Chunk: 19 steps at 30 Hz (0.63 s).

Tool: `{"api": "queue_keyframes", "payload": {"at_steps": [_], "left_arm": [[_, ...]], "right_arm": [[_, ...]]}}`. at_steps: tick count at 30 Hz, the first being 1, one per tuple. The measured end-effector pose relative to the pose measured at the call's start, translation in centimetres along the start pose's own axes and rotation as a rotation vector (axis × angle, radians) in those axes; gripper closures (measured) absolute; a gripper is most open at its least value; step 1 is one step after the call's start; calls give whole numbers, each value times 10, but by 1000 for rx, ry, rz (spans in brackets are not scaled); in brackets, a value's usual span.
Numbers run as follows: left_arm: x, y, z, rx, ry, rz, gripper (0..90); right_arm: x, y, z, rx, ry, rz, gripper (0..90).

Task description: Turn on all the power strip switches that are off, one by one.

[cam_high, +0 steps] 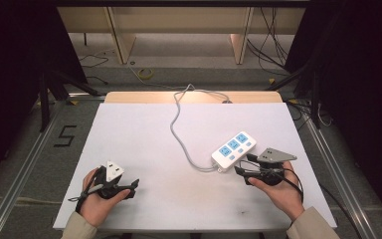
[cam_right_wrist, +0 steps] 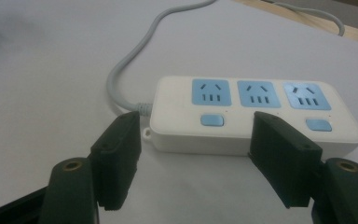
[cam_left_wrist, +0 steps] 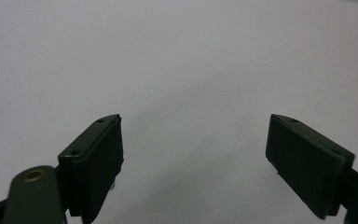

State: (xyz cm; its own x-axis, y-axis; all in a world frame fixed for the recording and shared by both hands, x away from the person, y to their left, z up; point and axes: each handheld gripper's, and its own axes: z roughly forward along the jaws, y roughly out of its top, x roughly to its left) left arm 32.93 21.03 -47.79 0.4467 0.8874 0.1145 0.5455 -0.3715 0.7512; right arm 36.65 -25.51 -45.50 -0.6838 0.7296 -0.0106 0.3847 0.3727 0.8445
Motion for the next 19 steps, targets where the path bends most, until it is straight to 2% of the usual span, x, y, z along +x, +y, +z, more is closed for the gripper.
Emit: {"api": "queue_keyframes", "payload": {"at_steps": [6,19], "left_arm": [[0,0,1,3,0,3,187],[1,0,2,2,2,1,187]], "right_arm": [[-1,-6,-3,-6,-9,5,344],[0,-7,-3,-11,-8,9,335]]}}
